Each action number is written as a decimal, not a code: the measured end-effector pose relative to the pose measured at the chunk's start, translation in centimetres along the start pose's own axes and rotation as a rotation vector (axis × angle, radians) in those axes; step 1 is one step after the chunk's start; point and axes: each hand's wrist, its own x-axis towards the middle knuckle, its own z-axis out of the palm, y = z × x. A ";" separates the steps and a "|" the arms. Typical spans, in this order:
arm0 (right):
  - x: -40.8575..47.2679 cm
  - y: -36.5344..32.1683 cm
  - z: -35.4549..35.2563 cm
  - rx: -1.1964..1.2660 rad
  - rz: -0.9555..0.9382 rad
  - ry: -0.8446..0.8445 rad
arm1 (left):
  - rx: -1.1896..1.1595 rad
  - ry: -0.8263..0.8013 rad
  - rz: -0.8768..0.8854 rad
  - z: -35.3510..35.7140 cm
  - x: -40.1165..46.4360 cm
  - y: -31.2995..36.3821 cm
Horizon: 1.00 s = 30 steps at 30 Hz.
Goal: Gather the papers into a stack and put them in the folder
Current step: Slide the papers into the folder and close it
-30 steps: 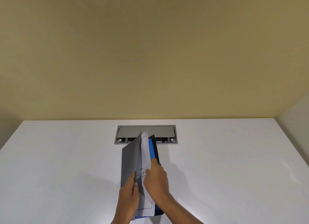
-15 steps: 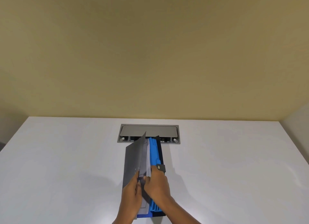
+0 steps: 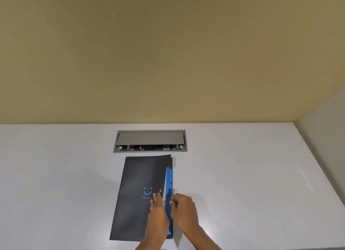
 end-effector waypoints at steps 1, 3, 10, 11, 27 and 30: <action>0.2 0.9 0.0 -0.017 0.009 -0.004 | 0.074 -0.013 0.014 0.9 0.4 -0.3; 0.8 2.7 0.3 -0.049 0.040 -0.012 | 0.225 -0.003 0.063 2.0 0.8 -0.8; 3.2 4.8 0.5 0.010 -0.018 0.026 | 0.530 -0.039 0.055 2.0 2.7 -4.7; 3.7 4.6 0.6 0.011 -0.038 0.024 | 0.538 -0.017 0.046 1.6 3.0 -5.3; 7.4 0.5 5.5 -0.393 -0.299 -0.214 | 0.463 0.027 0.032 0.2 3.6 -7.8; 7.6 0.1 5.7 -0.443 -0.292 -0.226 | 0.473 0.022 0.042 0.3 3.7 -7.6</action>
